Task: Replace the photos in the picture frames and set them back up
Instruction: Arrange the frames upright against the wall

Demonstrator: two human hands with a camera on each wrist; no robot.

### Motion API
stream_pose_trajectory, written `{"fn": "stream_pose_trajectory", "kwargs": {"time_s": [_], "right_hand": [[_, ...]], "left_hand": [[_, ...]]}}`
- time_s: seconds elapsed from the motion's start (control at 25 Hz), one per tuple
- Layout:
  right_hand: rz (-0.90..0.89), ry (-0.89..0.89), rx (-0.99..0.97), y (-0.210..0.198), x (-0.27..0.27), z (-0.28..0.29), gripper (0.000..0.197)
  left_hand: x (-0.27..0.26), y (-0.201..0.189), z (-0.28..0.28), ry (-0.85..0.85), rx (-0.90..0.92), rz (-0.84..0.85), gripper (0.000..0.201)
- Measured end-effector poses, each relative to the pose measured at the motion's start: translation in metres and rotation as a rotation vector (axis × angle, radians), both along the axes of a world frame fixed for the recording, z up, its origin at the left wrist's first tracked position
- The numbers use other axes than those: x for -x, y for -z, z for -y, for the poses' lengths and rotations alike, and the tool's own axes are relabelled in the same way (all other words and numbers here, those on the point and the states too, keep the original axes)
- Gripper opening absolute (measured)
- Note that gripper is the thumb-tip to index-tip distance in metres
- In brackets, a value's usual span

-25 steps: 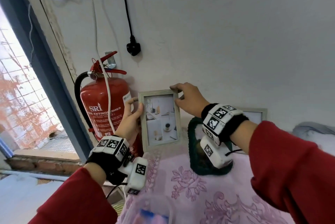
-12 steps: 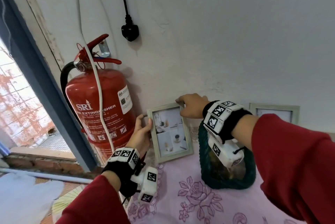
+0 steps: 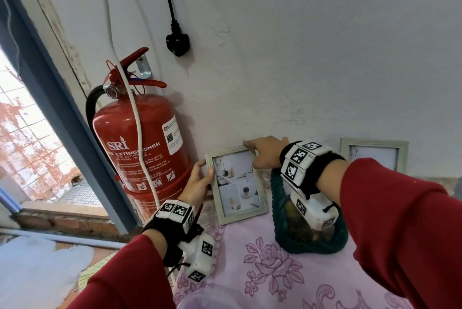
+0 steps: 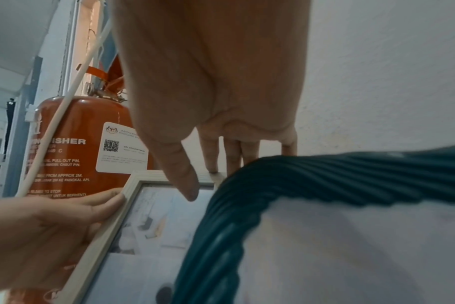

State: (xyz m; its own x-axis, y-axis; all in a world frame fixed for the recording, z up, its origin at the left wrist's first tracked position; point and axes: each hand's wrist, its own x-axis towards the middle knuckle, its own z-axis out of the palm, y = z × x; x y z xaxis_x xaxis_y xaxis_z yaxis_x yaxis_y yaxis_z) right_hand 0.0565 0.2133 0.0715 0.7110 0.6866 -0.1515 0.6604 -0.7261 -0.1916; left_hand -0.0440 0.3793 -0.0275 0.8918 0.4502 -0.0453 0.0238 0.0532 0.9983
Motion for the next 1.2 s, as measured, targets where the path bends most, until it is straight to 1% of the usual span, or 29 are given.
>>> {"fn": "stream_pose_trajectory", "kwargs": {"time_s": [0.04,0.12,0.2,0.28,0.36,0.6,0.8,0.92,1.08,1.2], "right_hand": [[0.006,-0.014,-0.008,0.000,0.002,0.002,0.071],[0.036,-0.034,-0.078,-0.005,0.006,0.008,0.073],[0.076,-0.049,-0.163,-0.013,0.009,0.015,0.069],[0.075,-0.051,-0.239,-0.020,0.012,0.021,0.064],[0.064,-0.043,-0.310,-0.028,0.018,0.030,0.060],[0.039,-0.014,-0.400,-0.054,0.040,0.063,0.051],[0.012,0.025,-0.432,-0.073,0.072,0.100,0.048],[0.020,0.042,-0.445,-0.080,0.090,0.123,0.045],[0.028,0.053,-0.490,-0.087,0.117,0.155,0.042],[0.040,0.059,-0.508,-0.088,0.134,0.178,0.038]], "left_hand": [[0.001,-0.003,0.001,-0.021,-0.045,-0.021,0.028],[0.004,-0.009,0.002,-0.054,-0.125,-0.056,0.039],[0.008,-0.017,0.004,-0.084,-0.186,-0.053,0.050],[0.011,-0.028,0.004,-0.113,-0.205,-0.054,0.059],[0.016,-0.043,0.006,-0.139,-0.242,-0.071,0.063],[0.038,-0.100,0.033,-0.144,-0.454,0.019,0.054],[0.067,-0.137,0.070,-0.074,-0.522,0.062,0.044],[0.083,-0.149,0.097,-0.004,-0.547,0.061,0.039],[0.105,-0.159,0.136,0.140,-0.657,0.022,0.037],[0.120,-0.160,0.165,0.229,-0.720,0.008,0.035]]}}
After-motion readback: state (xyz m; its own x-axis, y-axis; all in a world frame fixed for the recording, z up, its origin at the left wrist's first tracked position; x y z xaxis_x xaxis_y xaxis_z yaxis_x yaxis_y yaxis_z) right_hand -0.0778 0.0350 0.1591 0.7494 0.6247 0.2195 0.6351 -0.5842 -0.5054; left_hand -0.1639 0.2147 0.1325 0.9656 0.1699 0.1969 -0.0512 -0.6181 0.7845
